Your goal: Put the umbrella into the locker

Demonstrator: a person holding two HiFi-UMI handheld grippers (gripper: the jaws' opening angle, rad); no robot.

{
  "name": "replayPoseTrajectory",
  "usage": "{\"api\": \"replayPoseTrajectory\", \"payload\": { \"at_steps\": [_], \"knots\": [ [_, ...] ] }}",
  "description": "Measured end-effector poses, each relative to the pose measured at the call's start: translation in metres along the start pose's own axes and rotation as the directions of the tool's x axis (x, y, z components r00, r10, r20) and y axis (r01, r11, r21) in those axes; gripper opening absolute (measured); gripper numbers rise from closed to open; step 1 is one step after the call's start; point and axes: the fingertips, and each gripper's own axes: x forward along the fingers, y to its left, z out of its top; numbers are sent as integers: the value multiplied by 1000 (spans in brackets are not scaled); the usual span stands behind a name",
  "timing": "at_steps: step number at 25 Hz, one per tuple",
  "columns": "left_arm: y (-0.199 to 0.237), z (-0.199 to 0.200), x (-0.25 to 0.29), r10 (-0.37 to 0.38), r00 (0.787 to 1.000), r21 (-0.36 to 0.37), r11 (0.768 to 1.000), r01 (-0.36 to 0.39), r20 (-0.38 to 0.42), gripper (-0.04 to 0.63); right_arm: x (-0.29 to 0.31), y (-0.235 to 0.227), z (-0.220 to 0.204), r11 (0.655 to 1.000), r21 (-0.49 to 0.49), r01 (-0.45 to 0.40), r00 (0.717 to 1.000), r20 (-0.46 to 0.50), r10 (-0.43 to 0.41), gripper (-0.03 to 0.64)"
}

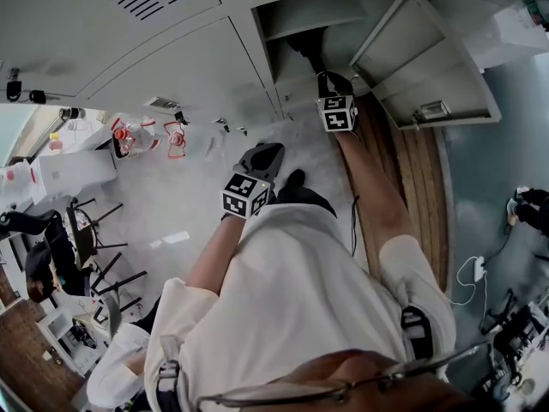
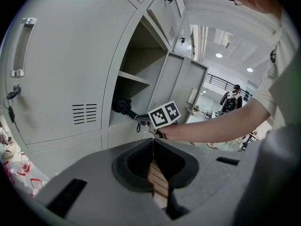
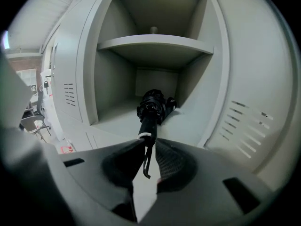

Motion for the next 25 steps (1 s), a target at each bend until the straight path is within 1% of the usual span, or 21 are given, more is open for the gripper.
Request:
{"api": "replayPoseTrajectory", "payload": {
  "at_steps": [9,14,16,19,25],
  "knots": [
    [13,-2,-23,54,998,-19,998,-54,22,5,26,2,16,1000,24,14,1000,-5,-14,72],
    [26,-2,-39,74,997,-34,997,-73,34,5,24,4,18,999,50,17,1000,-11,-16,72],
    [29,-3,-45,70,997,-38,997,-69,43,5,19,5,16,997,67,25,1000,-16,-24,72],
    [33,-3,-54,51,997,-36,998,-49,53,5,4,11,24,996,81,34,999,3,-35,72],
    [37,-8,-72,1,997,-41,999,1,72,5,-39,30,32,995,84,57,998,13,-58,72]
  ]
}}
